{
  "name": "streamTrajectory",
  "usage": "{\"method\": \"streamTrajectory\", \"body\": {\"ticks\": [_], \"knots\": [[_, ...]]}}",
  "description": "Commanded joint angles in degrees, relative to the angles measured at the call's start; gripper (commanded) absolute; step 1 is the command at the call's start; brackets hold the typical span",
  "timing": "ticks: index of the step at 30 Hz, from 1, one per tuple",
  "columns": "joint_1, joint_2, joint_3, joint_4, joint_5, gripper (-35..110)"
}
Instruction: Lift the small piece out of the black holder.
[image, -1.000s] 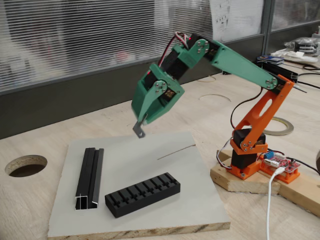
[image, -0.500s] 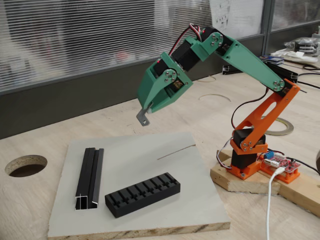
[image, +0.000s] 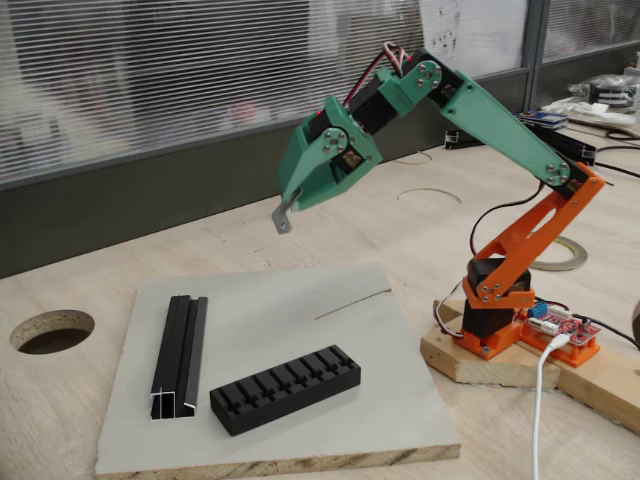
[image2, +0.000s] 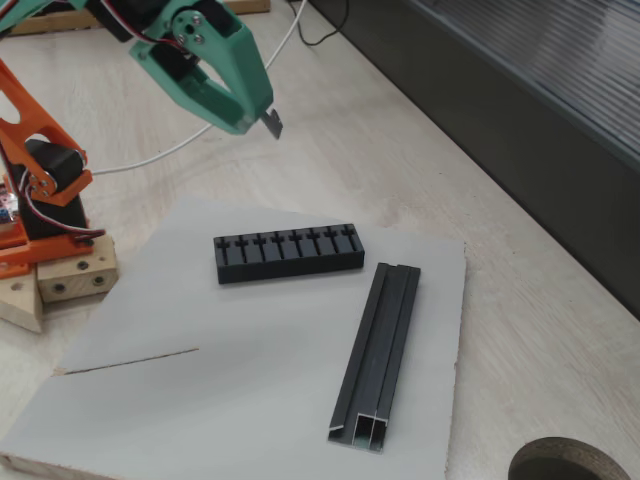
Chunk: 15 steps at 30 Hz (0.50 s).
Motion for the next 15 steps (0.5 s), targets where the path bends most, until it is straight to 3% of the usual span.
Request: {"method": "streamTrajectory", "body": {"ticks": [1,15], "knots": [[1.9,3.8,-1.2,-0.3,0.0,11],[5.4,3.9,-0.6,-0.2,0.4,11]]}}
